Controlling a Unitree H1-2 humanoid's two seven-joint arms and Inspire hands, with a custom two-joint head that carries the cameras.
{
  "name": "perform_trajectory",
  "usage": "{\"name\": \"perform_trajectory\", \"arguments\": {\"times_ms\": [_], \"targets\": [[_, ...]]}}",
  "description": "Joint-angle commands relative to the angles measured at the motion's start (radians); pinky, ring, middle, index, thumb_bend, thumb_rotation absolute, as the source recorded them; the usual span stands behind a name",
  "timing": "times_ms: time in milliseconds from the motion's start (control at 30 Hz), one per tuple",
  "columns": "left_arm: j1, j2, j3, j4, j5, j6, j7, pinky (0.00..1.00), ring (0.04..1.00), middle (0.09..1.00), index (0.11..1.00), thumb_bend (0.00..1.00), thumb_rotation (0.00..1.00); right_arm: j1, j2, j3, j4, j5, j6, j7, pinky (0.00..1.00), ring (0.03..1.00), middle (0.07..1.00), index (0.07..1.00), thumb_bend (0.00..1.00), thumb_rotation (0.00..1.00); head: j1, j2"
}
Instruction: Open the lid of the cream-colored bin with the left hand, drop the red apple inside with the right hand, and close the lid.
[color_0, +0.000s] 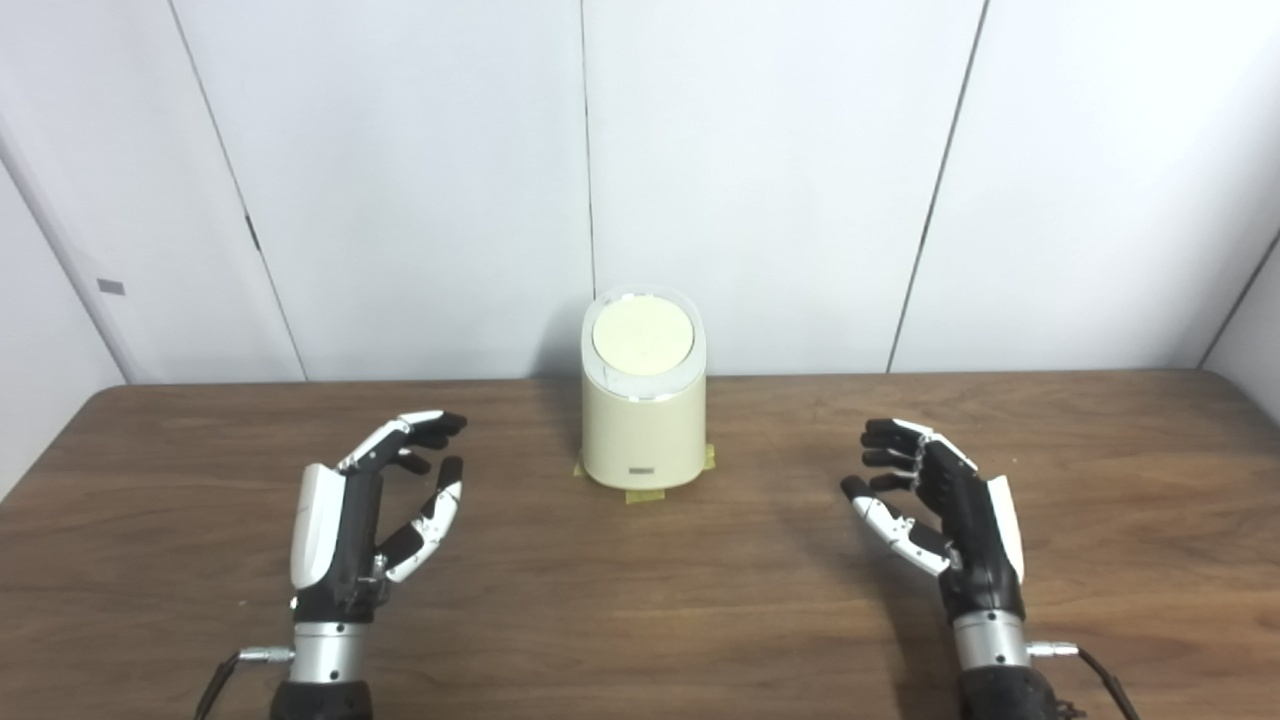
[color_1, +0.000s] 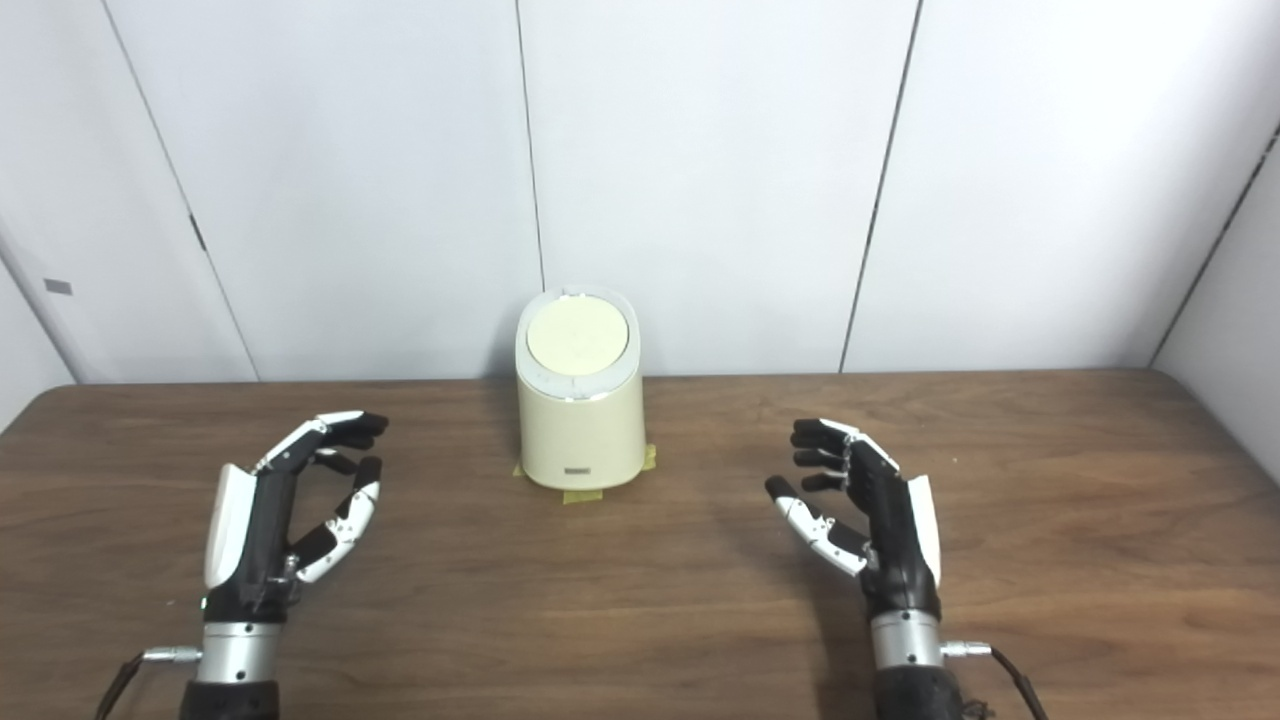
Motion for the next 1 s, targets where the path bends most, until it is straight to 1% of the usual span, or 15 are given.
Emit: {"name": "perform_trajectory", "arguments": {"times_ms": [0, 167, 300, 467, 633, 700, 800, 967], "targets": [[0.037, -0.009, -0.003, 0.047, 0.006, -0.018, 0.018, 0.53, 0.641, 0.669, 0.664, 0.24, 0.26, -0.008, 0.015, 0.003, -0.013, -0.003, -0.018, -0.002, 0.55, 0.651, 0.673, 0.665, 0.28, 0.15, -0.001, 0.001], [0.037, -0.011, -0.002, 0.044, 0.009, -0.017, 0.020, 0.52, 0.639, 0.668, 0.663, 0.23, 0.26, -0.007, 0.015, 0.004, -0.015, 0.000, -0.010, 0.003, 0.56, 0.658, 0.677, 0.669, 0.28, 0.15, -0.003, 0.001], [0.035, -0.008, -0.002, 0.052, 0.009, -0.018, 0.020, 0.52, 0.634, 0.666, 0.663, 0.24, 0.26, -0.009, 0.015, 0.005, -0.012, -0.003, -0.008, 0.002, 0.56, 0.658, 0.677, 0.670, 0.28, 0.19, -0.005, 0.000], [0.038, -0.009, -0.002, 0.046, 0.004, 0.000, 0.005, 0.53, 0.642, 0.674, 0.671, 0.24, 0.28, -0.008, 0.015, 0.005, -0.010, 0.004, -0.010, 0.006, 0.57, 0.664, 0.683, 0.676, 0.28, 0.18, -0.005, 0.000], [0.036, -0.009, -0.002, 0.052, 0.002, -0.012, 0.010, 0.52, 0.638, 0.670, 0.668, 0.25, 0.28, -0.006, 0.016, 0.004, -0.019, 0.009, -0.001, 0.009, 0.57, 0.665, 0.685, 0.677, 0.28, 0.17, -0.005, -0.002], [0.036, -0.008, -0.003, 0.051, 0.004, -0.011, 0.010, 0.52, 0.639, 0.669, 0.668, 0.24, 0.27, -0.007, 0.014, 0.006, -0.014, 0.000, -0.009, 0.005, 0.57, 0.662, 0.684, 0.674, 0.28, 0.14, -0.004, -0.003], [0.037, -0.009, -0.003, 0.049, 0.006, -0.006, 0.009, 0.53, 0.640, 0.670, 0.667, 0.25, 0.28, -0.005, 0.014, 0.007, -0.020, -0.003, 0.002, 0.006, 0.57, 0.663, 0.686, 0.675, 0.27, 0.17, -0.005, -0.003], [0.039, -0.008, -0.003, 0.048, 0.011, -0.004, 0.011, 0.52, 0.638, 0.670, 0.668, 0.25, 0.29, -0.005, 0.013, 0.007, -0.017, -0.001, -0.006, 0.006, 0.57, 0.661, 0.680, 0.671, 0.28, 0.15, -0.003, -0.009]]}}
